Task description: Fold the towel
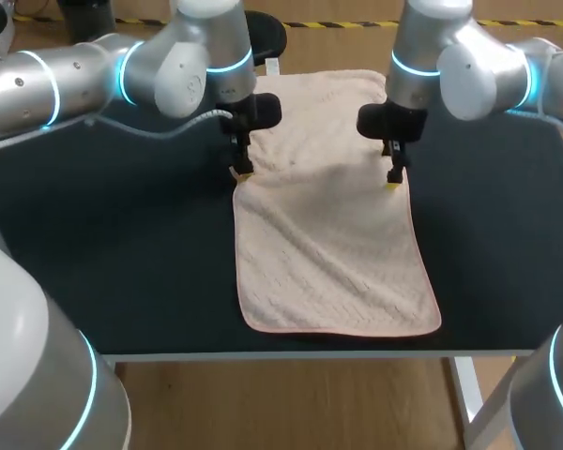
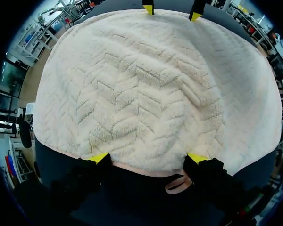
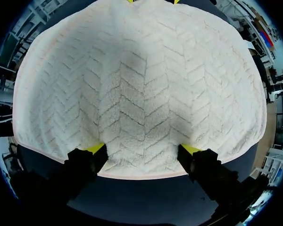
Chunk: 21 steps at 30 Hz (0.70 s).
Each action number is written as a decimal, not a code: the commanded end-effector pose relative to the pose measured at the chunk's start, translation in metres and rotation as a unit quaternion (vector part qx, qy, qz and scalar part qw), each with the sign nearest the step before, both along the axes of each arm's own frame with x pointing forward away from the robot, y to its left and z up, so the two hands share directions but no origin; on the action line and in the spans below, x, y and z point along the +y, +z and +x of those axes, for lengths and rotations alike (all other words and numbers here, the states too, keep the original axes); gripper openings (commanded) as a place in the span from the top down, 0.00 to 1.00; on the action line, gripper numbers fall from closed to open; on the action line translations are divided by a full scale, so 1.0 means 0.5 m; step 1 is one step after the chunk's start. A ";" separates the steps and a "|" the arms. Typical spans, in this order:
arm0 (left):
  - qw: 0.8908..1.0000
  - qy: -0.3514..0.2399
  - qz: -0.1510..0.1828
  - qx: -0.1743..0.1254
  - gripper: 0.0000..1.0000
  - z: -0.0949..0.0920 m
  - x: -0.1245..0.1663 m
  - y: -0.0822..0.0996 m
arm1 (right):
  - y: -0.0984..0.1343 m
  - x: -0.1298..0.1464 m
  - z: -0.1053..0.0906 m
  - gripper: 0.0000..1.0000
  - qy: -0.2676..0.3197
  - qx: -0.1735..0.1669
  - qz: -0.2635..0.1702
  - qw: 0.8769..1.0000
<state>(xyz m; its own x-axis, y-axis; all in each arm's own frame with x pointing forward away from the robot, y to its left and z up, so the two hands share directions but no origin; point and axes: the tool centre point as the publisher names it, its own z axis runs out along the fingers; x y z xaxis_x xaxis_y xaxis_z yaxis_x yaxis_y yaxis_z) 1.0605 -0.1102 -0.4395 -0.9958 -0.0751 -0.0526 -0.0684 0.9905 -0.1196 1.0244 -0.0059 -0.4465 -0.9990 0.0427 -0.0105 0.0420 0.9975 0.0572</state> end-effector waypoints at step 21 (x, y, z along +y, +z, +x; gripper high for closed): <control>1.000 -0.005 -0.005 0.015 1.00 -0.024 -0.035 0.000 | -0.013 0.003 -0.009 1.00 0.010 -0.002 -0.003 1.000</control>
